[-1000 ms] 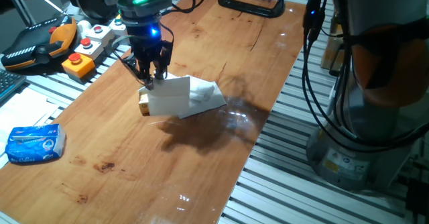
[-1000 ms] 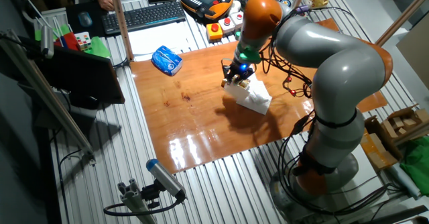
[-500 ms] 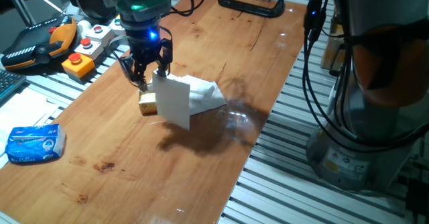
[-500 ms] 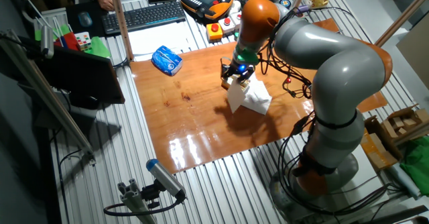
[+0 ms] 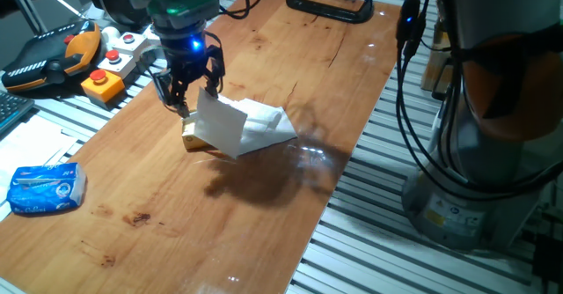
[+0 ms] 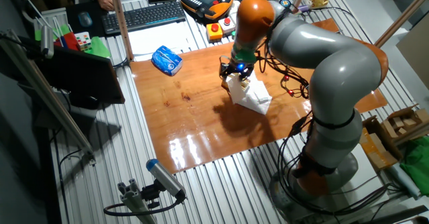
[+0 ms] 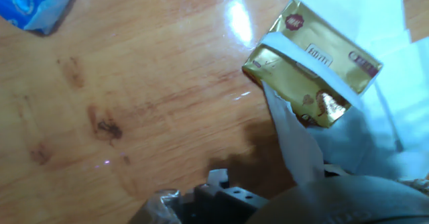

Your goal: Pull out a napkin

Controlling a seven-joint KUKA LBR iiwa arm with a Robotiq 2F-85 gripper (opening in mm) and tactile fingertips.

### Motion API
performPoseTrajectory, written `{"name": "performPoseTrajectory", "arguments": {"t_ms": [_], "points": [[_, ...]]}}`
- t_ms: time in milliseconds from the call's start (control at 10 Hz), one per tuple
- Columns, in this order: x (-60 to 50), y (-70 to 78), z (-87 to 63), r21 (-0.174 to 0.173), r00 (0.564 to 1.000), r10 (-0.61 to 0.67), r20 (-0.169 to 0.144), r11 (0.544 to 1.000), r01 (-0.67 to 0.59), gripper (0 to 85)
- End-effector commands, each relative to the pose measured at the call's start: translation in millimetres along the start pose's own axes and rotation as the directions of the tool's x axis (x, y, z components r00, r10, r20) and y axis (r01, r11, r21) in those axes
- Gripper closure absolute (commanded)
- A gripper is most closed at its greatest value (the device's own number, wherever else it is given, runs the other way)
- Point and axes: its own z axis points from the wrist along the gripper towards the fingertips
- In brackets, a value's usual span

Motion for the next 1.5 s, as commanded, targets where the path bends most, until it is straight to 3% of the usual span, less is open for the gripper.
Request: {"name": "performPoseTrajectory", "arguments": {"t_ms": [0, 100, 300, 700, 800, 1100, 1300, 1400], "points": [[-1.2, -0.1, 1.1, 0.048, 1.0, -0.012, 0.014, 0.999, 0.011, 14.7], [-3.1, -0.1, 2.7, 0.095, 0.999, -0.032, 0.039, 0.995, 0.028, 13.3], [-6.2, -0.5, 4.0, 0.131, 0.997, -0.049, 0.064, 0.991, 0.041, 10.7], [-10.5, -0.7, 7.2, 0.122, 0.995, -0.044, 0.086, 0.992, 0.034, 11.0], [-10.8, -0.4, 8.3, 0.115, 0.995, -0.043, 0.09, 0.993, 0.033, 18.0], [-11.8, 0.0, 10.8, 0.085, 0.994, -0.068, 0.085, 0.995, 0.061, 69.0], [-11.9, 0.1, 11.2, 0.088, 0.995, -0.07, 0.071, 0.994, 0.064, 76.7], [-12.3, 0.1, 11.7, 0.093, 0.996, -0.071, 0.061, 0.994, 0.065, 72.7]]}}
